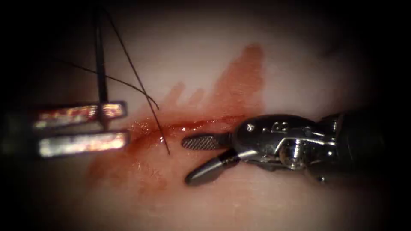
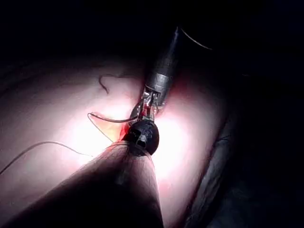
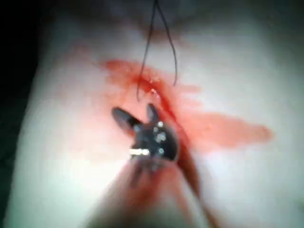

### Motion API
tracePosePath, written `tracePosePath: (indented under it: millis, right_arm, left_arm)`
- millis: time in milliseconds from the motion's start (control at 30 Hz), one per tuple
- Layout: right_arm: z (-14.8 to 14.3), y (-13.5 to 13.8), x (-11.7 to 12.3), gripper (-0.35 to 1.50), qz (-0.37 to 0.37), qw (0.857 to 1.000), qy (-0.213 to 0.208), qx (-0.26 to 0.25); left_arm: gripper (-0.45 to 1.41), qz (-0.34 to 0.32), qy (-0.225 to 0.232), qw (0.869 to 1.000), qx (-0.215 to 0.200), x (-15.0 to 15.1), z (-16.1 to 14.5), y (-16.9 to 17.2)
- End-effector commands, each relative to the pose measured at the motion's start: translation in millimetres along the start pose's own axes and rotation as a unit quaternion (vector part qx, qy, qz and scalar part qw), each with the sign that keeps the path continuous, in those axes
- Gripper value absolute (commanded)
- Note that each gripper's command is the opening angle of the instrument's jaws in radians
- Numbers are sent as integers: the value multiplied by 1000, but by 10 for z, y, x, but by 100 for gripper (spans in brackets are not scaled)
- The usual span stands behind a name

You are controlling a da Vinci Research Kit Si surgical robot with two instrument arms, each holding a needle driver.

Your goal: Wound Closure

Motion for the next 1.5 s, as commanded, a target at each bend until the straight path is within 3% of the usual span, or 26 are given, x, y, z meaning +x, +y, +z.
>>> tracePosePath:
  millis: [33,133,267,433,533,600,633,967,1167,1500]
  right_arm:
    - [10,2,-1,67,-10,1000,-1,-9]
    - [14,5,2,61,-26,999,-7,-17]
    - [18,5,3,32,-34,999,-14,-24]
    - [26,6,2,14,-37,999,-15,-27]
    - [35,8,-1,-5,-39,999,-16,-30]
    - [40,9,-5,-32,-41,999,-17,-32]
    - [42,9,-8,-35,-41,998,-19,-32]
    - [33,0,-13,-35,-42,998,-42,-18]
    - [19,-32,0,-35,-37,998,-51,0]
    - [26,-98,6,-35,-42,997,-64,30]
  left_arm:
    - [-45,0,-1,1000,3,-2,5,3]
    - [-45,0,-3,1000,5,-4,7,7]
    - [-45,5,2,1000,0,-12,12,17]
    - [-45,10,6,1000,-3,-20,16,28]
    - [-45,6,8,1000,-6,-22,16,34]
    - [-45,8,9,1000,-7,-24,15,37]
    - [-45,5,9,1000,-7,-25,14,38]
    - [-45,10,15,1000,-12,-41,4,46]
    - [-45,12,21,1000,-18,-55,-1,58]
    - [-45,19,31,999,-30,-69,-4,73]
